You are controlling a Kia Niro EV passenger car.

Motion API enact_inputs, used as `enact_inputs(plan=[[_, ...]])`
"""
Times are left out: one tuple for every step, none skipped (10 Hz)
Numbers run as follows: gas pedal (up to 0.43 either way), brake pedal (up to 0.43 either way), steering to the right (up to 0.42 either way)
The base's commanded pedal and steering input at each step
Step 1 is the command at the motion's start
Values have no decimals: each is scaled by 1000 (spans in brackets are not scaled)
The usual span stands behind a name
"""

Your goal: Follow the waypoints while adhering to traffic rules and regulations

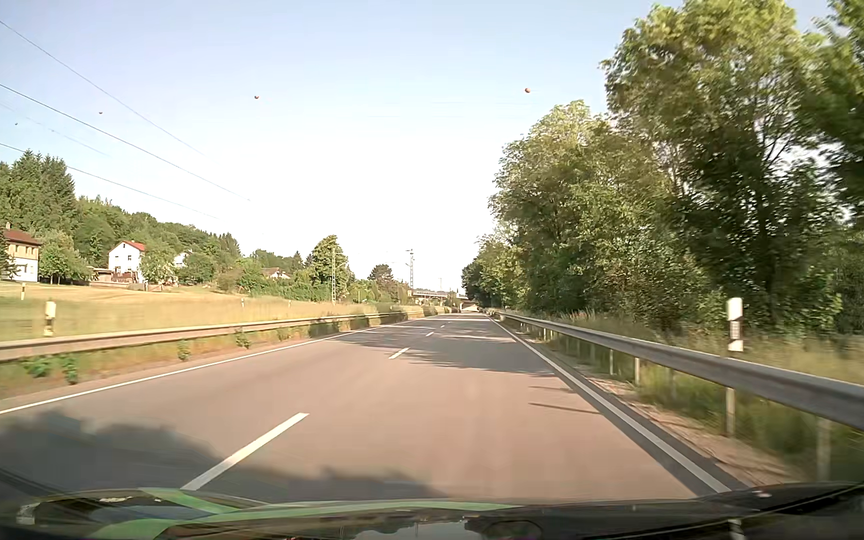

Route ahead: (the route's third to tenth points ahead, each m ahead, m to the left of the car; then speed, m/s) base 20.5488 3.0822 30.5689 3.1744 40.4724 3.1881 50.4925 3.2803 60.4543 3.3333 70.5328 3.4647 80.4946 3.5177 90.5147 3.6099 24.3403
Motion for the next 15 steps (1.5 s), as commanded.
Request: enact_inputs(plan=[[0, 0, -3], [0, 0, -2], [0, 0, -1], [0, 0, 0], [0, 0, 0], [0, 0, 0], [0, 0, 0], [0, 0, 1], [0, 0, 2], [0, 0, 2], [0, 0, 2], [59, 0, 3], [79, 0, 3], [110, 0, 2], [130, 0, 1]])
